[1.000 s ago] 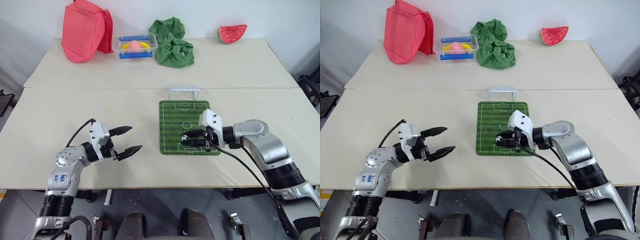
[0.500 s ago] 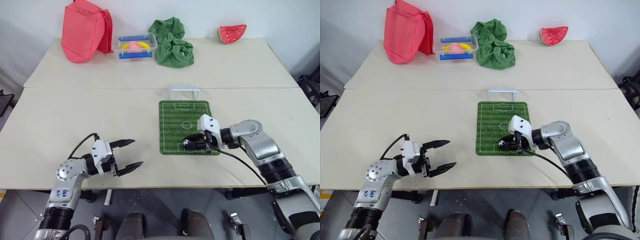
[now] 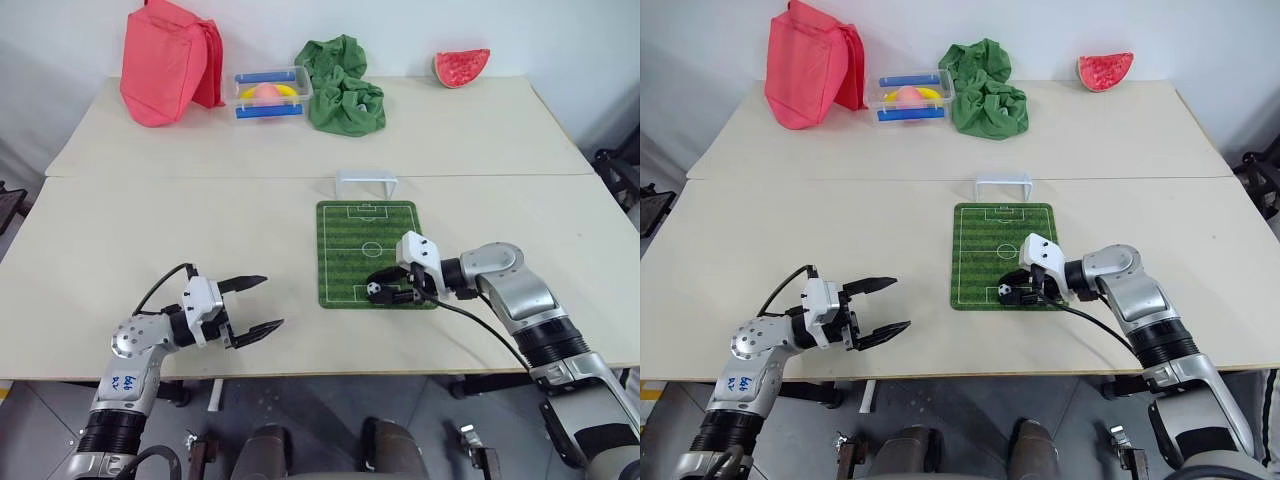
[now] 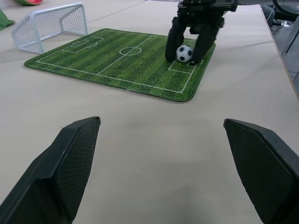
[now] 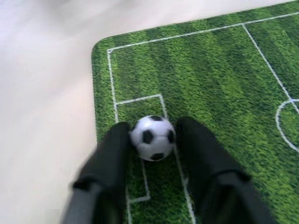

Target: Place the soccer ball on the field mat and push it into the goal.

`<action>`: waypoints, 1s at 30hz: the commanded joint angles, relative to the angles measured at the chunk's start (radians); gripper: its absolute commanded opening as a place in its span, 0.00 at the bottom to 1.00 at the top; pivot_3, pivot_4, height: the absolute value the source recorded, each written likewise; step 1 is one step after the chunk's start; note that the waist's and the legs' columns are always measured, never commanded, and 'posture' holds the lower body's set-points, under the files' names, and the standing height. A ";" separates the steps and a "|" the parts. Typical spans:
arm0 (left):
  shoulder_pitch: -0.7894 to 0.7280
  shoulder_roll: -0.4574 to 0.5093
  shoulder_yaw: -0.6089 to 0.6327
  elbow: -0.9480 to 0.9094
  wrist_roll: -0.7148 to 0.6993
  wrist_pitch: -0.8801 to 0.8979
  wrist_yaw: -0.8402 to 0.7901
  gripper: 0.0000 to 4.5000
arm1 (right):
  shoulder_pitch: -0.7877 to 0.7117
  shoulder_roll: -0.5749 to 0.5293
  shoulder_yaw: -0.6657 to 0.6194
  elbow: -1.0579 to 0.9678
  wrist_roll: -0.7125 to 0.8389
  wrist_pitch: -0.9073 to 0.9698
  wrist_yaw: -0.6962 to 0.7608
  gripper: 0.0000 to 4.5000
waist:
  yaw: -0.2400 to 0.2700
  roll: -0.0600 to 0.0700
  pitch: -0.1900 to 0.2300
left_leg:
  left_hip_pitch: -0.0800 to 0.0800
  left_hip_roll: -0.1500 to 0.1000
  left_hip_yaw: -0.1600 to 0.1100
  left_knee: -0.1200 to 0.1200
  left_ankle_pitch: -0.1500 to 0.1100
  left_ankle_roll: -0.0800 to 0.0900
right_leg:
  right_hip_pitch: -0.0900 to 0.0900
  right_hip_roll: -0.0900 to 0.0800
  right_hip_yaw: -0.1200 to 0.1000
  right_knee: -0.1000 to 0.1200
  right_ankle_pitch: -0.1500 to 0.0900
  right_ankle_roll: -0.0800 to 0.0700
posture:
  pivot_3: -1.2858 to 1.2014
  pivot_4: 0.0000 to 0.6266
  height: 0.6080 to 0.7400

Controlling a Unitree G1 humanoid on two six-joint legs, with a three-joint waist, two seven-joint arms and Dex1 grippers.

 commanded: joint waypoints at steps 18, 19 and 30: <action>-0.035 0.004 0.000 0.005 0.001 -0.008 -0.001 1.00 | -0.062 -0.030 -0.057 -0.139 0.029 0.037 0.042 0.45 | 0.000 0.000 0.000 | 0.000 0.000 0.000 0.000 0.000 0.000 | 0.000 0.000 0.000 0.000 0.000 0.000 | 0.52 0.24 1.00; -0.037 0.004 -0.001 0.007 0.002 -0.008 -0.001 1.00 | -0.065 -0.029 -0.066 -0.149 0.032 0.041 0.033 0.45 | 0.001 0.000 0.000 | 0.000 0.000 0.000 0.000 0.000 0.000 | 0.000 0.000 0.000 0.000 0.000 0.000 | 0.52 0.24 1.00; -0.046 0.009 0.000 0.020 0.000 -0.016 -0.016 1.00 | 0.156 -0.155 -0.090 -0.452 0.112 0.155 0.079 0.01 | 0.006 0.000 0.000 | -0.001 0.000 0.000 0.000 -0.001 0.000 | 0.000 0.000 0.000 -0.001 0.000 0.000 | 0.52 0.24 1.00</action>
